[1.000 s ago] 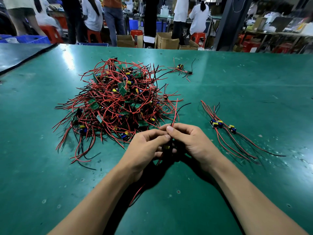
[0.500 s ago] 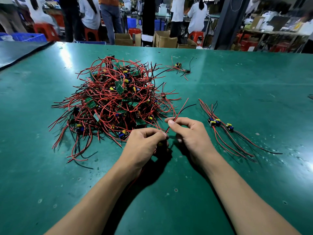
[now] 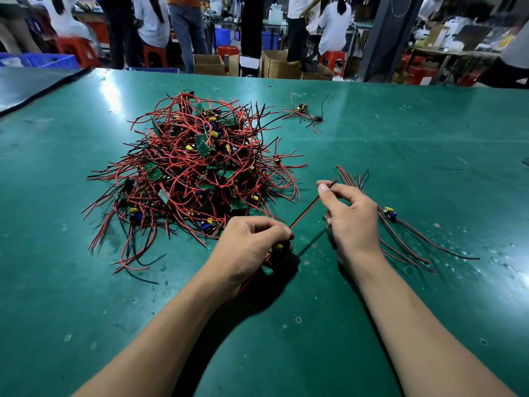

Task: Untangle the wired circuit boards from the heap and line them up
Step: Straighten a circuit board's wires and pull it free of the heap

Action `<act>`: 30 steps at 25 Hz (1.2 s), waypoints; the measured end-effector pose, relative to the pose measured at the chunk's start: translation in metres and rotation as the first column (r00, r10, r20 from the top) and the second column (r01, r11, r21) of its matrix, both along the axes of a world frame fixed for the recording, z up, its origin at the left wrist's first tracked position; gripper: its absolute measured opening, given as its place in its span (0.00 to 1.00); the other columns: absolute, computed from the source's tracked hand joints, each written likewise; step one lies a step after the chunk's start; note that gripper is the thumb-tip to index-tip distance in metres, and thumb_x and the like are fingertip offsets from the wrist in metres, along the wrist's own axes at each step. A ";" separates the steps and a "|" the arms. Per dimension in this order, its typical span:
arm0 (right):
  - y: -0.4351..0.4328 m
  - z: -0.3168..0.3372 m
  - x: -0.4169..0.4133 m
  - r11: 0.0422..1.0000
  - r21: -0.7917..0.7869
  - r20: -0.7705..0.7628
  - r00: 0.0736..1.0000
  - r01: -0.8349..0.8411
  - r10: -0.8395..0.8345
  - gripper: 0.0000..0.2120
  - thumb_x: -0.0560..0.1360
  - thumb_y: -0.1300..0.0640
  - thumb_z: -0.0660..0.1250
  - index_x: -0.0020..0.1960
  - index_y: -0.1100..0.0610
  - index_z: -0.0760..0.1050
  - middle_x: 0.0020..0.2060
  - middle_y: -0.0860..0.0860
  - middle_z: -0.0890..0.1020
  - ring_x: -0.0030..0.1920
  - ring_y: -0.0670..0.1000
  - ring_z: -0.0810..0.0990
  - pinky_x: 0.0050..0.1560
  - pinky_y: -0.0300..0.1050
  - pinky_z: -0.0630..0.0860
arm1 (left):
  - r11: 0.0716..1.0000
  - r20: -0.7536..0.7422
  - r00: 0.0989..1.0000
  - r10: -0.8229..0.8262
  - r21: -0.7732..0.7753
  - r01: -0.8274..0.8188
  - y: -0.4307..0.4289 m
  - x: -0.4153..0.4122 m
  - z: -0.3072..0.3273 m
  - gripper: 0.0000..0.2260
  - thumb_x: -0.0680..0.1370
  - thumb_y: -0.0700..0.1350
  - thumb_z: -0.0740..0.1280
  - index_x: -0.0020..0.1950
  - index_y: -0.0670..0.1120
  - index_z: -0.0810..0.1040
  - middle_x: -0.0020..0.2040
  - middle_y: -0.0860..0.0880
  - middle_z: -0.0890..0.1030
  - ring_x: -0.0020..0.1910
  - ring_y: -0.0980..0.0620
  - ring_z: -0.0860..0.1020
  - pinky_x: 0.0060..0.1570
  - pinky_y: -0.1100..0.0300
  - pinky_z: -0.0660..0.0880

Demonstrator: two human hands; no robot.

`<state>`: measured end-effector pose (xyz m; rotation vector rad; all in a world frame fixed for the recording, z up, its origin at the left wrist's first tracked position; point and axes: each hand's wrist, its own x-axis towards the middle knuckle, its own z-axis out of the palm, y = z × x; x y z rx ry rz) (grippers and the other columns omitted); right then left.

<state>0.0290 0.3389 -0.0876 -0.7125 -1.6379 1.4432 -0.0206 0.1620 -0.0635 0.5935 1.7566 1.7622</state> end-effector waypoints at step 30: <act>-0.017 0.014 0.005 0.928 -0.316 0.023 0.976 -0.197 0.215 0.05 0.79 0.59 0.69 0.46 0.57 0.83 0.23 0.47 0.68 0.21 0.44 0.65 0.24 0.33 0.58 | 0.999 0.018 0.999 -0.032 -0.006 0.032 -0.004 -0.002 -0.002 0.07 0.75 0.37 0.70 0.38 0.40 0.84 0.32 0.44 0.81 0.29 0.50 0.76 0.29 0.61 0.73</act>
